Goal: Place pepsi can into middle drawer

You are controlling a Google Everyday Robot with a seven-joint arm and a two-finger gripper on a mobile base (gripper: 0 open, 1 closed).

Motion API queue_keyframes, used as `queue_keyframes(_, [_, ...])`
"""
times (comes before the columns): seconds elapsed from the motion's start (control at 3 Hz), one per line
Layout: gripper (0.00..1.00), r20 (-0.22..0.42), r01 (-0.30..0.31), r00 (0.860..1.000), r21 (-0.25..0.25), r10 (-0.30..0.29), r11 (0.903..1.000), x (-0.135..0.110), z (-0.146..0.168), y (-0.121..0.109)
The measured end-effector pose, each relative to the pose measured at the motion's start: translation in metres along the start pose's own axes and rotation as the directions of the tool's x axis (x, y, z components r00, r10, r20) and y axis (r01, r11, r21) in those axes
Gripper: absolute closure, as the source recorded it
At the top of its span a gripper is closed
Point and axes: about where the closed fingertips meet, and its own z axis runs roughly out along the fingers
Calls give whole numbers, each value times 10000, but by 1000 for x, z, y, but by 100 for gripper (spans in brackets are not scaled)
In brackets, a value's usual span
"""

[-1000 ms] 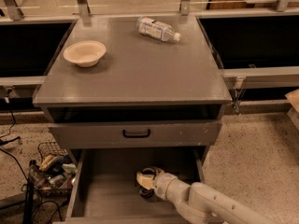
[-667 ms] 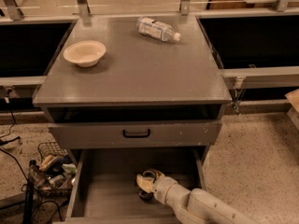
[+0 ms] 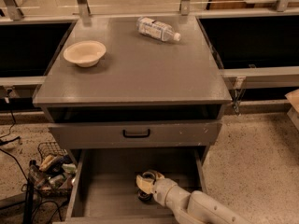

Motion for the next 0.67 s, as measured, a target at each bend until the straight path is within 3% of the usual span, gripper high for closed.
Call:
queue_keyframes(0.33, [74, 0, 0, 10000, 0, 0, 10000, 0, 0, 0])
queue_keyframes(0.67, [43, 0, 0, 10000, -1, 0, 10000, 0, 0, 0])
